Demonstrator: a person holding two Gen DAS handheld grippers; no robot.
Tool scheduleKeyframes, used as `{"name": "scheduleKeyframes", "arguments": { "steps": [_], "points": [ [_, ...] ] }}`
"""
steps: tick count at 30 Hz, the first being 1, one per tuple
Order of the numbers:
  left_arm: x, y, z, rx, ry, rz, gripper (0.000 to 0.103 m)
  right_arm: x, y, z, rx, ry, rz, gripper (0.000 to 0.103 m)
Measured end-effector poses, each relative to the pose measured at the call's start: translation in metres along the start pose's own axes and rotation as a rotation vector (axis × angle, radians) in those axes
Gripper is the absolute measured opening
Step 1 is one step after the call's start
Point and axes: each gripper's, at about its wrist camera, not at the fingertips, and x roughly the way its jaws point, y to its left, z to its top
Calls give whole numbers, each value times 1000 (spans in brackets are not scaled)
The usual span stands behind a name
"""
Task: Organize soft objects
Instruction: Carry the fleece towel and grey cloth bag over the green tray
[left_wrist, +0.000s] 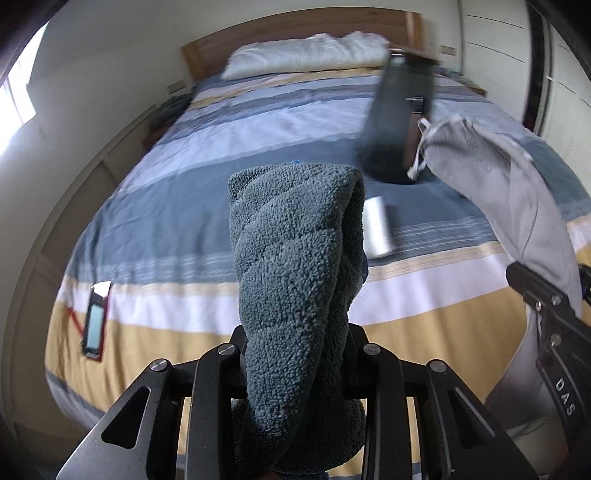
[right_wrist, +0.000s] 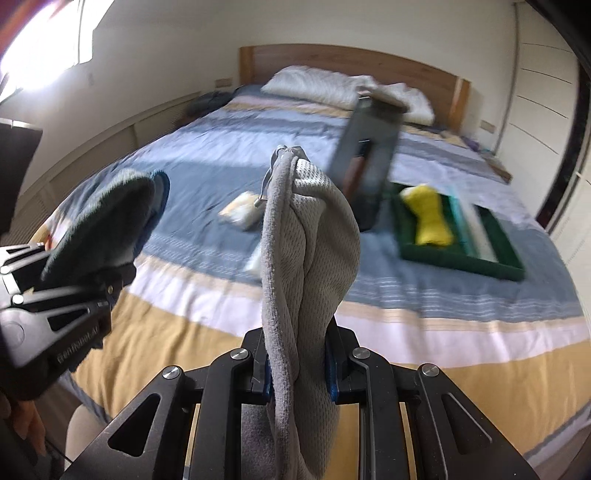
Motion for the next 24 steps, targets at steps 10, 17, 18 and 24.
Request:
{"name": "scheduleKeyframes", "arguments": {
  "steps": [10,17,18,24],
  "points": [
    [-10,-102,37,127,-46,-117,26,-34,-94,-11,107,-23,-123,19],
    [-10,-157,58,190,-58,-155,26,-37,-144,-10,182,-26,-182,20],
    [-10,-162,59,193,-58,-159,26,-37,-148,-9,189,-25,-187,20],
    [-3,-198,74,202,-48,-188,27,-24,-181,2,219,-23,-221,20]
  ]
}}
